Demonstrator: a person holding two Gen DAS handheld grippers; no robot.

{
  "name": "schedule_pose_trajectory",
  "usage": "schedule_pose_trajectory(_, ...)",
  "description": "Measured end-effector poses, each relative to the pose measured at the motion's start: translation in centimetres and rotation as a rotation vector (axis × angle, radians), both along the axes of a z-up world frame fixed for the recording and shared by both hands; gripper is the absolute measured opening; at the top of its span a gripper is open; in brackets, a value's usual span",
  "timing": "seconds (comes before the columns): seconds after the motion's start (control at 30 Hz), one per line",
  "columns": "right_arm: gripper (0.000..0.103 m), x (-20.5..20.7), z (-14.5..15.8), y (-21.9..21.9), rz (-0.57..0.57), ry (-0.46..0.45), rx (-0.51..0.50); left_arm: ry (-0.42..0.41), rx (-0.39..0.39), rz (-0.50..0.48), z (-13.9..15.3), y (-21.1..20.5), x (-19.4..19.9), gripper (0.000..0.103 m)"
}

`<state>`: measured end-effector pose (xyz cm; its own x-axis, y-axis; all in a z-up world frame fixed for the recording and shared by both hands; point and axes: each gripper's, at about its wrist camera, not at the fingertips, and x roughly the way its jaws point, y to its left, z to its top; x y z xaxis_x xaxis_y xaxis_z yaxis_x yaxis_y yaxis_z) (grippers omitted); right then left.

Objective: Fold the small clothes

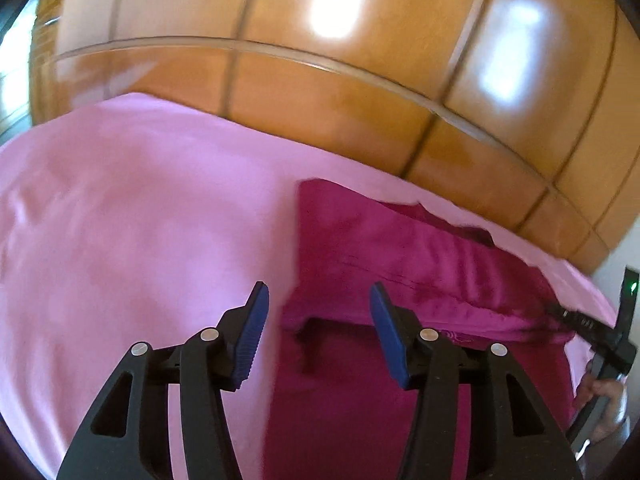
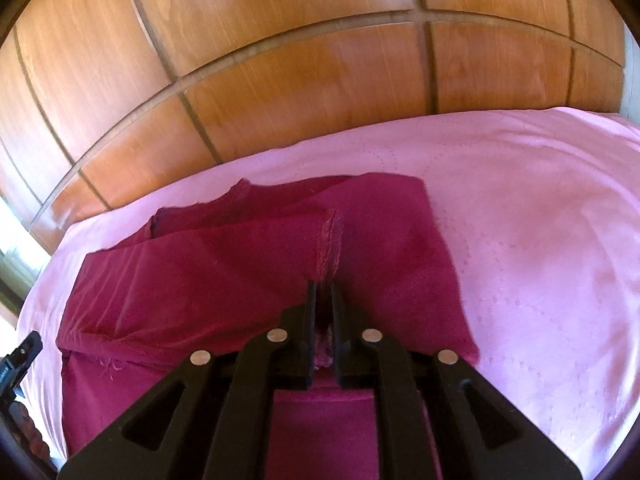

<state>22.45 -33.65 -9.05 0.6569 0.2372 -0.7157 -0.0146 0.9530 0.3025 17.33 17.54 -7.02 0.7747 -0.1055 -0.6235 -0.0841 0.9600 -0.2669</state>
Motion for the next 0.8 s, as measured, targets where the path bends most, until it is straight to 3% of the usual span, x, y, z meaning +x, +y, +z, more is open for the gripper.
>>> schedule_pose_trajectory(0.03,0.012,0.0,0.1,0.0,-0.018,-0.004,-0.008,0.022,0.014,-0.040,-0.5,-1.0,0.9,0.052)
schedule_pose_trajectory(0.13,0.032,-1.0,1.3,-0.3,-0.045,-0.036,-0.001,0.054,0.068,-0.080,-1.8,-3.4,2.0,0.052)
schedule_pose_trajectory(0.3,0.034,-1.9,2.3,2.8,0.071,-0.075,-0.008,0.066,0.121,-0.102,-3.0,-4.8,2.1,0.052)
schedule_pose_trajectory(0.43,0.037,-2.4,-0.4,5.7,0.163,-0.021,-0.119,0.086,0.159,-0.113,-4.1,-5.1,2.1,0.053)
schedule_pose_trajectory(0.53,0.037,-3.3,-1.5,5.6,0.178,-0.065,-0.138,0.091,0.197,-0.115,-4.4,-5.5,1.9,0.053)
schedule_pose_trajectory(0.7,0.038,-2.9,-1.3,5.3,0.174,-0.052,-0.114,0.098,0.144,-0.123,-3.6,-4.9,1.0,0.053)
schedule_pose_trajectory(0.8,0.053,-2.8,-0.2,5.2,0.182,-0.050,-0.111,0.038,0.103,-0.096,-1.5,-3.4,0.0,0.053)
